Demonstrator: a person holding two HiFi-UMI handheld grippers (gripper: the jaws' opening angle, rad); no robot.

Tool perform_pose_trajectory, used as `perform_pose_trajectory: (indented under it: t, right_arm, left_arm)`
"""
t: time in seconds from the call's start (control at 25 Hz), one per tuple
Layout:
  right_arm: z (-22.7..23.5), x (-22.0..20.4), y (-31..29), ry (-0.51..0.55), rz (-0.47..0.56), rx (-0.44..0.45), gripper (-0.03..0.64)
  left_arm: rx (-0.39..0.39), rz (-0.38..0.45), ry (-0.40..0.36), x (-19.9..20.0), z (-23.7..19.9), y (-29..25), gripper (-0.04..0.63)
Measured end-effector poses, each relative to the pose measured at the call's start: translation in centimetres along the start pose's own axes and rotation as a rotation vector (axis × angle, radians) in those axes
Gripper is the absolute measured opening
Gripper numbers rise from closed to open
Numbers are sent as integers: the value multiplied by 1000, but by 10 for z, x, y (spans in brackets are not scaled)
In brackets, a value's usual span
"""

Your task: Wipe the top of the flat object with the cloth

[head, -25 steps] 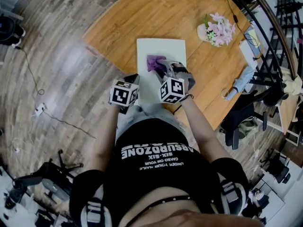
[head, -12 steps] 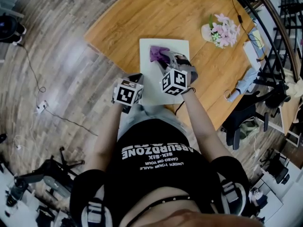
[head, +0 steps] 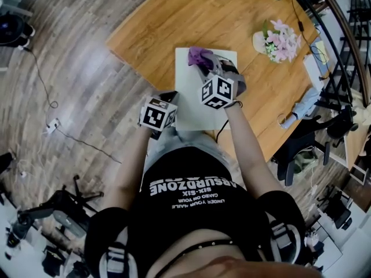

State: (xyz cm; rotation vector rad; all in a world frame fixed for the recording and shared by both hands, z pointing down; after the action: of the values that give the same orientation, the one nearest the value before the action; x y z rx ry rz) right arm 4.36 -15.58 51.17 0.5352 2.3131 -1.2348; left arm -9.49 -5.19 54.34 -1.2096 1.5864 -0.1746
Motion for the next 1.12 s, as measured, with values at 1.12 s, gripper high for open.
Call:
perform_pose_trajectory:
  t: [1.12]
  right_arm:
    - [-7,39,-34,88,48,65,133]
  left_arm:
    - [-9,74,206,-14,-8,18,15]
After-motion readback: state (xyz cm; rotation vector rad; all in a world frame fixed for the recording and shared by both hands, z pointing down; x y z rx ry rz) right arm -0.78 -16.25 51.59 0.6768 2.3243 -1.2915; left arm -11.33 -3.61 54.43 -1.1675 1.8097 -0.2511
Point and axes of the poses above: the fingertips, and each gripper's own axes: y backward along the fingers, z to its right, x out of its top, the point moved 9 cm from there along y, backward along the fingers, and after that the axes turned 10 degrees about z, right-handed, at the moved point
